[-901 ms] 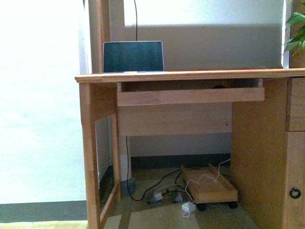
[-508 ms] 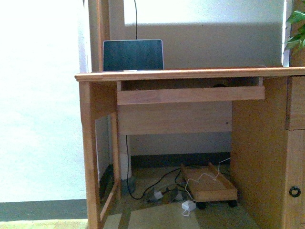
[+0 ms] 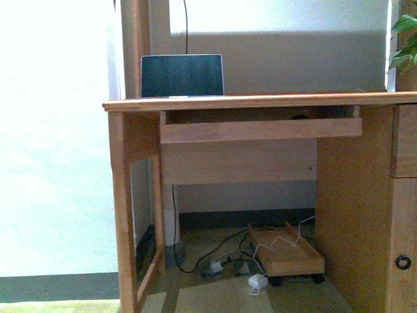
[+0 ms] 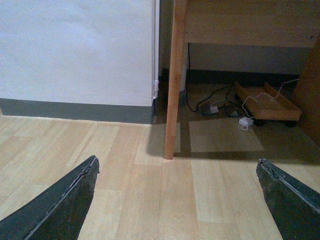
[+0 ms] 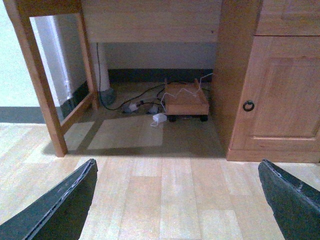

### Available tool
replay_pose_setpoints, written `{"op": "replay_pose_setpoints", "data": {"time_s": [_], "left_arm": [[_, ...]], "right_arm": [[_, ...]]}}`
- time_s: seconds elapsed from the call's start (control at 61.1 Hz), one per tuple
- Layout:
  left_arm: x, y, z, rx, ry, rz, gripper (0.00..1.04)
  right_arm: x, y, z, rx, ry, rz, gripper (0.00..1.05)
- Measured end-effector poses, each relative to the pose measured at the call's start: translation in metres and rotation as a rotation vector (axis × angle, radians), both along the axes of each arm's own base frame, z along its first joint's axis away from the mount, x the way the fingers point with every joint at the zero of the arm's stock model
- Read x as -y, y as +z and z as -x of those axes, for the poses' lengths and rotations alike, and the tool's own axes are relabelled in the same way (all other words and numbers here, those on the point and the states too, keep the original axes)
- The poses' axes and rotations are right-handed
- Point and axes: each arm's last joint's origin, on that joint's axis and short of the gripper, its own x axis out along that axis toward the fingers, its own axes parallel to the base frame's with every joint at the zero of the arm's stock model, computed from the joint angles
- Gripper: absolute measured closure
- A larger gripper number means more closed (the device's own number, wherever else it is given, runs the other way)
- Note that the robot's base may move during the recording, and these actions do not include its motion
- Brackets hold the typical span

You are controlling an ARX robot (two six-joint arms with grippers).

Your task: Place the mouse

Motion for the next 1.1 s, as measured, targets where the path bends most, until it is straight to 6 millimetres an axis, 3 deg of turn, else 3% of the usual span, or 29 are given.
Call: {"op": "replay_pose_setpoints", "data": {"time_s": [1.097], "left_arm": [[0.0, 0.0, 0.0, 0.0, 0.0, 0.0, 0.08]], "right_arm": [[0.0, 0.0, 0.0, 0.0, 0.0, 0.0, 0.07]]}}
